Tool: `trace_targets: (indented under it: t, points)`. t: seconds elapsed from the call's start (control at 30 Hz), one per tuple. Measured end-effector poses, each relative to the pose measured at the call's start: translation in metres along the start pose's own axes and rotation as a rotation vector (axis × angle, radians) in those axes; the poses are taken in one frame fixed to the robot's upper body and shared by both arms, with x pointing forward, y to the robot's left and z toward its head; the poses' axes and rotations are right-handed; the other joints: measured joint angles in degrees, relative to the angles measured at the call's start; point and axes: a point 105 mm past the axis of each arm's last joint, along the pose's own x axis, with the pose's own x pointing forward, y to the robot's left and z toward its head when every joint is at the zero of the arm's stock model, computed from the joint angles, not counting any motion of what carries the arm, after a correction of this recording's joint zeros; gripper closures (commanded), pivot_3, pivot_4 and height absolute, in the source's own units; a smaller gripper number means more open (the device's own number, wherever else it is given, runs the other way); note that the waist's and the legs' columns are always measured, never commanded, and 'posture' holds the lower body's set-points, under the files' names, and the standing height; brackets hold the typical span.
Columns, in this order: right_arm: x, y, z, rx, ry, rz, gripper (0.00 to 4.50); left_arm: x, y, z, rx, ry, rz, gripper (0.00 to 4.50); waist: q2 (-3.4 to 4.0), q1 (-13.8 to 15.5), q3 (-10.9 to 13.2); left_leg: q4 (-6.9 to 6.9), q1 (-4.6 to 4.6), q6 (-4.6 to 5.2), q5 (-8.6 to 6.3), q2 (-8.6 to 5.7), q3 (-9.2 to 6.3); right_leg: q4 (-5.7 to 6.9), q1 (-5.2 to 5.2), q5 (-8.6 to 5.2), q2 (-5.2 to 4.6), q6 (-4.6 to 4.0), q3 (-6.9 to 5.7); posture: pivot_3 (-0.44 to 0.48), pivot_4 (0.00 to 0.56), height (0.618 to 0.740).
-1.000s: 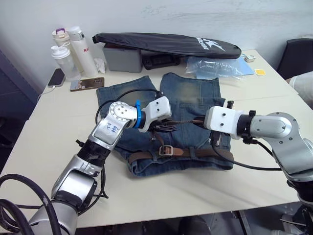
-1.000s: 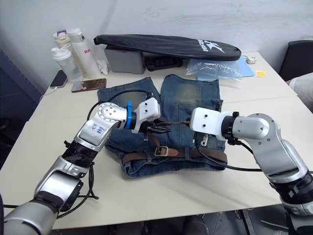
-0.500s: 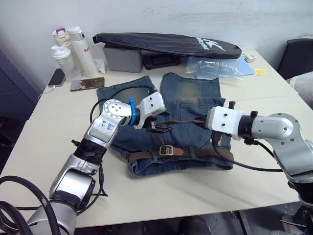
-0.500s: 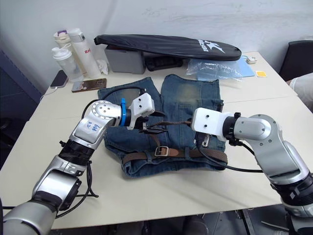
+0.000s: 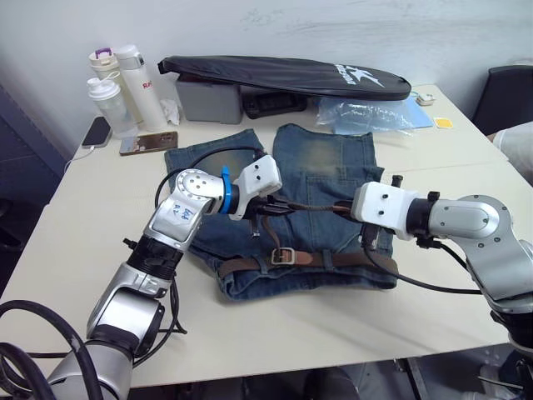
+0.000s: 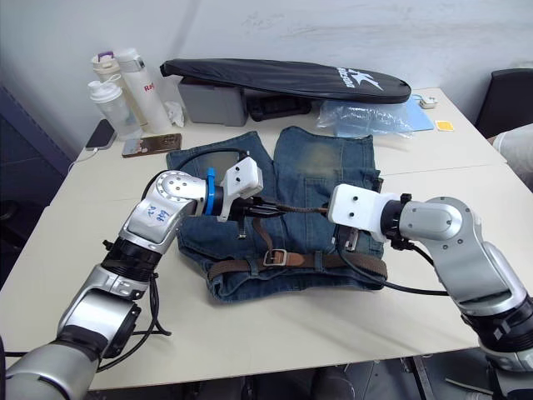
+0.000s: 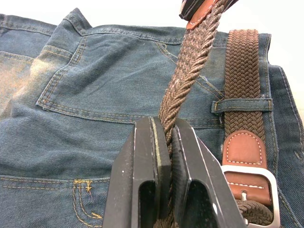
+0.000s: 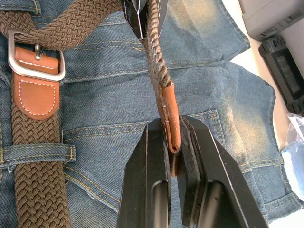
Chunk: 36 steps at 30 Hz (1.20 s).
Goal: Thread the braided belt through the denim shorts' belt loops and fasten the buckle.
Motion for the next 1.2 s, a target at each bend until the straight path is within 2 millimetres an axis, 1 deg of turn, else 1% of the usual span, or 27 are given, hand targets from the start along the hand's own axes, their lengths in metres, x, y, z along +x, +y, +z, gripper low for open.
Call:
trace_targets:
  t: [0.07,0.13,0.17,0.2,0.23,0.27,0.3,0.4,0.5,0.6,0.67,0.77,0.9,0.97,1.07,1.2]
  points:
    - [0.0,-0.001,0.0,0.028,-0.007,-0.008,4.5,0.0,0.001,0.001,-0.004,-0.005,0.009,4.42,0.0,-0.01,0.0,0.0,0.0,0.01,0.0,0.0,0.0,0.0,0.0,0.0,0.0,0.0,-0.01,0.0,0.15,0.622]
    - [0.0,-0.001,-0.001,0.083,-0.02,-0.012,3.57,-0.001,0.003,0.002,-0.006,-0.014,0.019,4.5,0.0,0.02,0.0,0.04,-0.02,0.03,0.02,0.0,0.0,0.03,0.0,0.0,-0.01,0.0,0.0,0.0,0.15,0.622]
    - [0.0,-0.001,-0.001,0.097,-0.022,-0.011,3.29,-0.002,0.004,0.002,-0.007,-0.014,0.029,4.5,0.0,0.01,0.0,0.05,-0.03,0.03,0.02,0.0,0.0,0.03,0.0,0.0,-0.01,0.0,0.0,0.0,0.15,0.622]
    - [-0.001,0.0,-0.001,0.108,-0.024,-0.009,2.78,-0.002,0.005,0.002,-0.007,-0.014,0.039,4.5,0.01,0.01,-0.01,0.05,-0.05,0.04,0.02,0.0,0.0,0.03,-0.01,0.0,-0.01,0.0,0.0,0.0,0.15,0.622]
    - [-0.002,0.001,0.0,0.117,-0.026,-0.005,2.38,-0.003,0.007,0.002,-0.006,-0.013,0.052,4.5,0.02,0.01,-0.01,0.04,-0.06,0.04,0.03,0.0,-0.01,0.03,-0.01,0.0,-0.01,0.0,-0.01,0.0,0.15,0.622]
    - [-0.002,0.002,0.002,0.119,-0.032,0.001,1.88,-0.003,0.008,0.002,-0.006,-0.013,0.06,4.5,0.02,0.01,-0.01,0.04,-0.06,0.05,0.03,0.0,-0.01,0.03,-0.02,0.0,-0.01,0.0,0.0,0.0,0.15,0.622]
    - [-0.003,0.005,0.003,0.113,-0.03,0.012,1.26,-0.005,0.01,0.002,-0.006,-0.017,0.077,4.5,0.03,0.01,-0.02,0.04,-0.09,0.05,0.03,-0.01,-0.01,0.03,-0.03,0.0,-0.01,0.0,-0.01,0.0,0.15,0.622]
    - [-0.007,0.009,0.001,0.1,-0.011,0.02,1.26,-0.012,0.013,-0.001,-0.017,-0.014,0.114,4.5,0.04,-0.03,-0.02,0.02,-0.1,0.08,0.04,-0.01,-0.01,0.01,-0.04,0.0,-0.02,0.0,0.0,0.0,0.15,0.622]
    - [-0.011,0.019,-0.003,0.112,0.012,0.027,1.26,-0.027,0.019,-0.013,-0.06,-0.001,0.18,4.5,0.04,-0.06,-0.03,0.03,-0.1,0.13,0.07,0.0,-0.03,0.03,-0.03,0.0,-0.01,0.0,-0.01,0.0,0.15,0.622]
    - [-0.006,0.037,-0.001,0.138,0.002,0.06,1.26,-0.029,0.017,-0.017,-0.071,0.006,0.189,4.5,0.06,0.01,-0.04,0.03,-0.14,0.13,0.07,0.01,-0.04,0.06,-0.03,0.0,-0.01,0.0,-0.02,0.0,0.15,0.622]
    - [0.001,0.058,0.004,0.162,-0.018,0.122,1.26,-0.029,0.016,-0.021,-0.082,0.013,0.191,4.5,0.09,0.01,-0.06,0.03,-0.24,0.13,0.07,0.0,-0.06,0.06,-0.06,0.0,-0.02,-0.01,-0.01,0.0,0.15,0.622]
    - [0.009,0.072,0.006,0.171,-0.026,0.156,1.26,-0.029,0.016,-0.023,-0.089,0.021,0.199,4.5,0.09,0.02,-0.06,0.04,-0.28,0.13,0.07,-0.01,-0.09,0.07,-0.05,0.01,-0.02,-0.01,-0.06,0.0,0.15,0.622]
    - [0.018,0.082,0.002,0.156,-0.009,0.151,1.26,-0.029,0.015,-0.023,-0.08,0.03,0.203,4.5,0.1,-0.01,-0.07,0.04,-0.28,0.13,0.08,-0.02,-0.09,0.1,-0.04,0.01,-0.02,-0.01,-0.11,0.0,0.15,0.622]
    - [0.024,0.086,-0.006,0.145,0.019,0.141,1.26,-0.028,0.014,-0.023,-0.076,0.033,0.201,4.5,0.1,-0.03,-0.07,0.05,-0.28,0.13,0.08,-0.02,-0.08,0.12,-0.05,0.01,-0.02,-0.01,-0.1,0.0,0.15,0.622]
    - [0.027,0.086,-0.014,0.121,0.049,0.123,1.26,-0.028,0.014,-0.023,-0.075,0.035,0.201,4.5,0.11,-0.05,-0.07,0.07,-0.28,0.14,0.08,-0.02,-0.08,0.13,-0.05,0.01,-0.02,-0.01,-0.12,0.0,0.15,0.622]
    - [0.035,0.083,-0.017,0.086,0.052,0.082,1.26,-0.028,0.014,-0.024,-0.073,0.037,0.2,4.5,0.11,-0.11,-0.08,0.18,-0.28,0.17,0.1,-0.01,-0.07,0.19,-0.06,0.01,-0.02,-0.01,-0.09,0.0,0.15,0.622]
